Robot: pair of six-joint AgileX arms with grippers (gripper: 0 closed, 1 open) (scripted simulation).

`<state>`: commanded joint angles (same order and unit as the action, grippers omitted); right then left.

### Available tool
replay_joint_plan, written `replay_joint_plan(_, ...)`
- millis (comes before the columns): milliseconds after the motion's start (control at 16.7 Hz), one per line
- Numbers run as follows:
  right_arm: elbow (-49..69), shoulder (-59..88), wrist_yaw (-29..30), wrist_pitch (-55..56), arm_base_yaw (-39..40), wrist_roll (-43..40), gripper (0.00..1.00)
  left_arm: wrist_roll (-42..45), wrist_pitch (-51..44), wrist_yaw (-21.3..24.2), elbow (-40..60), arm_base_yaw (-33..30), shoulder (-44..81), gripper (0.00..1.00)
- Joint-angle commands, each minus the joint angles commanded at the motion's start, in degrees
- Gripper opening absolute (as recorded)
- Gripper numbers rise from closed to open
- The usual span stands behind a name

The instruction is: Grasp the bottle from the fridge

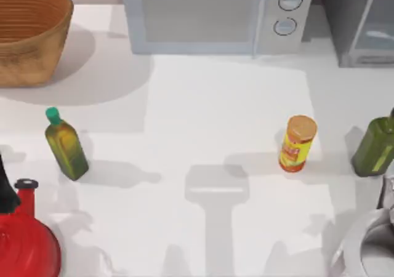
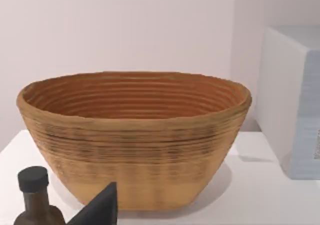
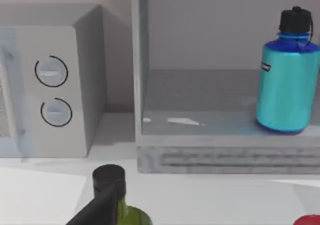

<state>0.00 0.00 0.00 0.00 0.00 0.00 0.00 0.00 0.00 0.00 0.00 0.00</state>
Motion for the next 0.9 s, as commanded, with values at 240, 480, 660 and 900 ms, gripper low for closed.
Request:
replay_joint_plan(240, 0.4, 1.6, -0.7, 1.6, -0.5, -0.1, 1.00, 0.0, 0.0, 0.0, 0.0, 0.0, 0.0, 1.00)
replay_joint_plan(480, 2.4, 11.0, -4.3, 10.8, -3.5, -0.3, 1.00, 0.0, 0.0, 0.0, 0.0, 0.0, 0.0, 1.00)
replay_joint_plan(660, 4.1, 22.8, -8.4, 21.0, -6.9, -0.3, 1.00, 0.0, 0.0, 0.0, 0.0, 0.0, 0.0, 1.00)
replay_joint_plan(900, 5.1, 43.0, -14.4, 36.0, -12.5, 0.1, 1.00, 0.0, 0.0, 0.0, 0.0, 0.0, 0.0, 1.00)
